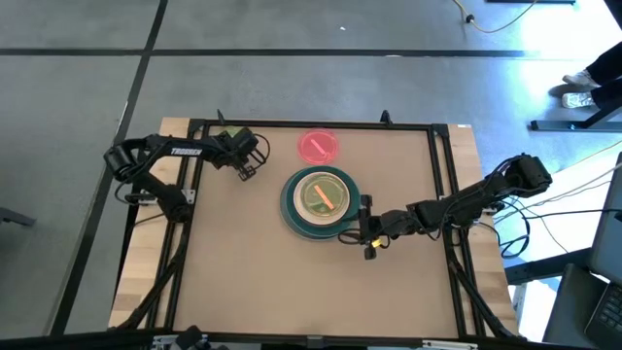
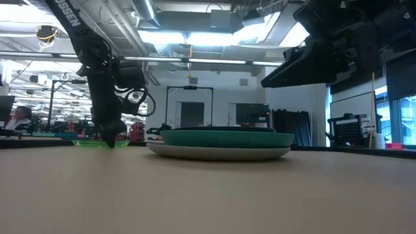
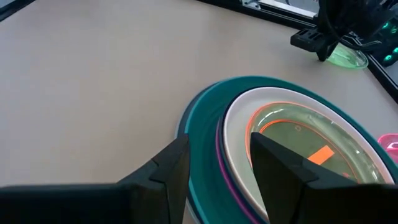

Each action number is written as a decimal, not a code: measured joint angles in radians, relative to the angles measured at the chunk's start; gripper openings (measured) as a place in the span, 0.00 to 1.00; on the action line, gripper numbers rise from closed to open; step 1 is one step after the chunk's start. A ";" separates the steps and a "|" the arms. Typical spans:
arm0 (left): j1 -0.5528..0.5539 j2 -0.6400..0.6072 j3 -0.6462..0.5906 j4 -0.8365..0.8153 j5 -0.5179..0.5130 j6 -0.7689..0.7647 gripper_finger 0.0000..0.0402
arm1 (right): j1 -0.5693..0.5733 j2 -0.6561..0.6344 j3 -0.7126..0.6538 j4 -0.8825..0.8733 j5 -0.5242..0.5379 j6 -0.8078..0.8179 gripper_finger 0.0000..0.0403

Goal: Stack plastic plates
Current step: Stack the light green plate on top of the light orange plate, then stack the light pink plate on top of the light green plate

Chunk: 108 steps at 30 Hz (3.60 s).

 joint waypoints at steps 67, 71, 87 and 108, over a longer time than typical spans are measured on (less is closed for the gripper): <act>-0.834 0.035 0.000 0.913 0.168 0.235 0.01 | 0.000 0.000 0.001 -0.003 0.007 -0.003 0.39; -0.821 0.088 0.000 0.968 0.184 0.236 0.01 | 0.000 0.000 0.001 -0.003 0.007 -0.003 0.39; -0.790 0.166 0.000 0.978 0.182 0.182 0.14 | 0.000 0.000 0.001 -0.004 0.008 -0.003 0.39; -0.650 0.011 0.020 0.917 -0.025 -0.054 0.36 | 0.000 0.000 0.001 -0.020 0.007 0.003 0.39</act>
